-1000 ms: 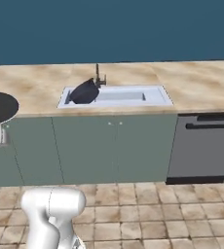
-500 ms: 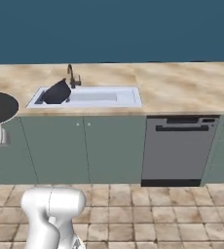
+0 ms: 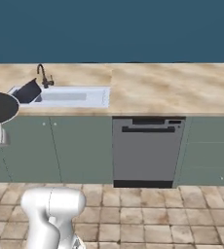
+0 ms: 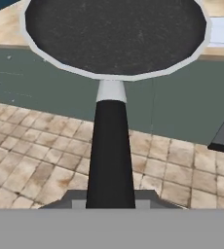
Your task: Move the pot and pan from the stove into the sink.
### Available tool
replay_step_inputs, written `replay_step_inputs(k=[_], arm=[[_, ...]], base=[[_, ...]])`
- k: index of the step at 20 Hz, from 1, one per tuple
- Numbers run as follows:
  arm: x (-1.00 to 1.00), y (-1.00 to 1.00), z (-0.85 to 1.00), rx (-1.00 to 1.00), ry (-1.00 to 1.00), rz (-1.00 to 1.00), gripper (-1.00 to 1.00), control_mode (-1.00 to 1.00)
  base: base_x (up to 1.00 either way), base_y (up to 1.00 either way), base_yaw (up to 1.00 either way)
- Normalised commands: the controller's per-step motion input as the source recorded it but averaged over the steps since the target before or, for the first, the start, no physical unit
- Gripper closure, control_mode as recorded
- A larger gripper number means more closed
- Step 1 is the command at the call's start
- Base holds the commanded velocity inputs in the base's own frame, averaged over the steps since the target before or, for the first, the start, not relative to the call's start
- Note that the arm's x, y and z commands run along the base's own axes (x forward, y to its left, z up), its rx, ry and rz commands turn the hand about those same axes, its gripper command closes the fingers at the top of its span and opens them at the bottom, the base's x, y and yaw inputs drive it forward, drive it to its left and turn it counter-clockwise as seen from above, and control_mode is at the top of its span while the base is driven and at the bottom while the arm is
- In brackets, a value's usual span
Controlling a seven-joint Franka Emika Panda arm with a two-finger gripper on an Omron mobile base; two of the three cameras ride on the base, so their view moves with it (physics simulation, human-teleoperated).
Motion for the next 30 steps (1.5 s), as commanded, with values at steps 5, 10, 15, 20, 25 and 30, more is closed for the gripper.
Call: replay_step_inputs(k=[5,10,15,20,25,30], arm=[[0.0,0.0,0.0,0.0,0.0,0.0,1.0,1.0],[0.0,0.0,0.0,0.0,0.0,0.0,1.0,1.0],[0.0,0.0,0.0,0.0,0.0,0.0,1.0,1.0],[0.0,0.0,0.0,0.0,0.0,0.0,1.0,1.0],[0.0,0.0,0.0,0.0,0.0,0.0,1.0,1.0],[0.0,0.0,0.0,0.0,0.0,0.0,1.0,1.0]], base=[[-0.09,-0.7,0.07],[-0.07,-0.41,0.04],[0.12,-0.09,0.0],[0.65,-0.27,0.0],[0.81,-0.3,0.0],[0.72,-0.19,0.0]])
